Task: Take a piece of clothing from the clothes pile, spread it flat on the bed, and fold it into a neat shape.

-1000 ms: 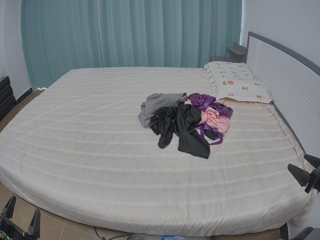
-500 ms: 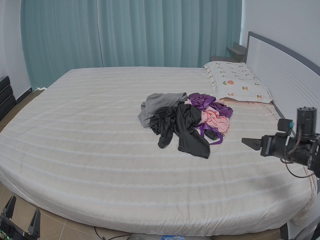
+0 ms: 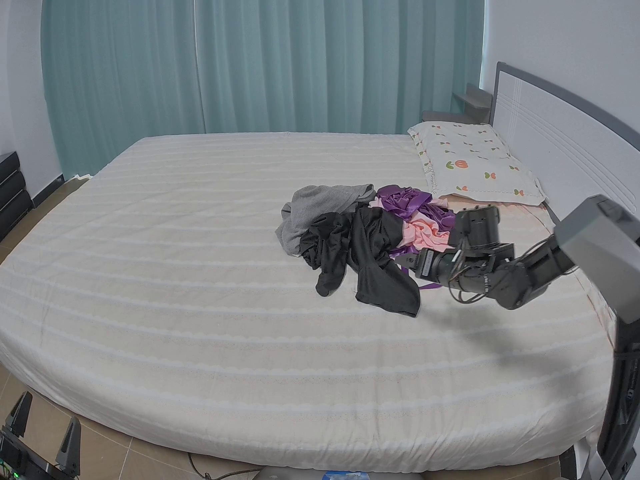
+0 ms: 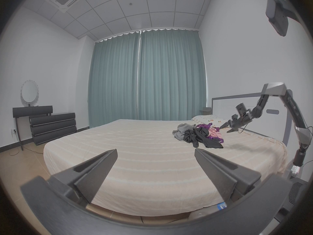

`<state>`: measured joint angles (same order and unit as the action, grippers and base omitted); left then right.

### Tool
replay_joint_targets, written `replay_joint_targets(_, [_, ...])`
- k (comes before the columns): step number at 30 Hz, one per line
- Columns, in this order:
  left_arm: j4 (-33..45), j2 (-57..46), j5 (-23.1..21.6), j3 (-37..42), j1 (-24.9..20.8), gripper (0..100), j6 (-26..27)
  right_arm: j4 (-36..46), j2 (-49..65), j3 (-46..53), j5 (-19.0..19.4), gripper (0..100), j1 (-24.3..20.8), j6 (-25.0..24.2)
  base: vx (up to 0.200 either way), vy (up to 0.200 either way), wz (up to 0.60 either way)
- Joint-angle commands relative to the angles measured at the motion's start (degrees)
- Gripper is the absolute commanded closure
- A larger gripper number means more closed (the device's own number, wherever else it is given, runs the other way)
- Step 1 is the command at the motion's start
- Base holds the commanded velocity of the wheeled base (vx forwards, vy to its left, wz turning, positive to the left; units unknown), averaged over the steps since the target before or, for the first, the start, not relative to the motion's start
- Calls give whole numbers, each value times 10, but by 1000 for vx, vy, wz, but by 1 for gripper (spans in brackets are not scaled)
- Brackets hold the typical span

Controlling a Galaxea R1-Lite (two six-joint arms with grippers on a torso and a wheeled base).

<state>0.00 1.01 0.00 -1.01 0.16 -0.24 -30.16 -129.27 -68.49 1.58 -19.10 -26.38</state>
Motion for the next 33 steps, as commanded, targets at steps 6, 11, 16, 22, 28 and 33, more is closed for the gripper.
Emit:
replay_joint_targets(6, [0,-7,0,10,0,0,0,11,-172,-123,-16,0,-14,-38,0,0,0])
replay_joint_targets(11, [0,-7,0,10,0,0,0,12,-169,-132,-33,0,-11,-37,0,0,0])
replay_joint_targets(16, [0,-7,0,10,0,0,0,12,-169,-133,-34,0,-11,-37,0,0,0])
replay_joint_targets(22, [0,-7,0,10,0,0,0,12,-178,-132,-36,0,-10,-37,0,0,0])
replay_joint_targets(28, [0,-7,0,10,0,0,0,13,-179,-136,-48,0,-2,-36,0,0,0])
replay_joint_targets(33, [0,-7,0,10,0,0,0,33,-179,-140,-48,0,-1,-37,0,0,0])
